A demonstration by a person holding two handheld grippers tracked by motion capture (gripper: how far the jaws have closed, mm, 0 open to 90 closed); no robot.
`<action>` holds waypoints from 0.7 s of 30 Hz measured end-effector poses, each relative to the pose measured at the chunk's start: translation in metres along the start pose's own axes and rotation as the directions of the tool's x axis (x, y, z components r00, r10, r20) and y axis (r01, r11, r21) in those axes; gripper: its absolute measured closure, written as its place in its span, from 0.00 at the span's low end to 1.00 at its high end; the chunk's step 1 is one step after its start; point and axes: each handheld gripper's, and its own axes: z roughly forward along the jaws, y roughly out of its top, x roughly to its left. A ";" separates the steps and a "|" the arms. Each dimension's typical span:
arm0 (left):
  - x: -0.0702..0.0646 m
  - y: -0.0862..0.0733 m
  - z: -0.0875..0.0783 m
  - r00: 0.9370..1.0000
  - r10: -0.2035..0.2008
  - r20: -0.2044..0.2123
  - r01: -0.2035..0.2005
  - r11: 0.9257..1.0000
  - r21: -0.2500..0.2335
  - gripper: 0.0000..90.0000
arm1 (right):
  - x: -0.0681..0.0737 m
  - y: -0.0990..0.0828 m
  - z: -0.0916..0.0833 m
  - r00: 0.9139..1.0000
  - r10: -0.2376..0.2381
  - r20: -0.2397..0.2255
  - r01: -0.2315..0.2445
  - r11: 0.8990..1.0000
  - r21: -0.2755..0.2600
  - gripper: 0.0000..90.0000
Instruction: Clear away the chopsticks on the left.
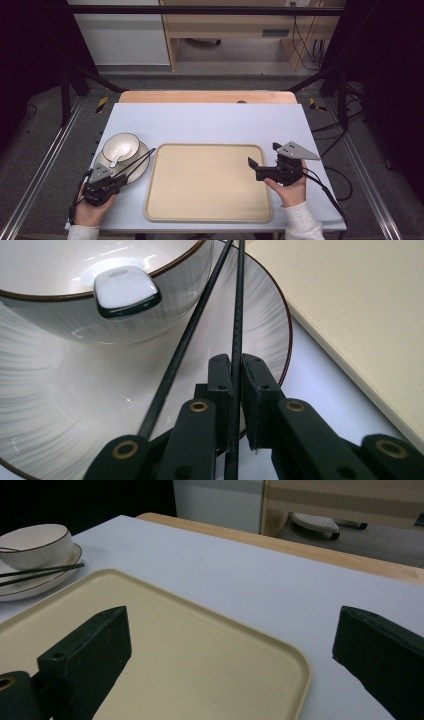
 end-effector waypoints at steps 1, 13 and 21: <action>-0.001 0.000 0.001 1.000 -0.005 -0.003 0.005 1.000 -0.005 0.92 | 0.000 0.000 0.000 1.000 0.000 0.000 0.000 1.000 0.000 0.03; -0.002 0.006 0.005 1.000 -0.002 -0.005 0.002 1.000 0.031 0.91 | 0.000 0.000 -0.001 1.000 0.000 -0.001 0.000 1.000 -0.003 0.03; -0.003 0.007 0.006 1.000 -0.001 0.000 0.001 0.999 0.045 0.94 | 0.000 0.000 0.000 1.000 0.002 0.000 -0.002 1.000 -0.001 0.03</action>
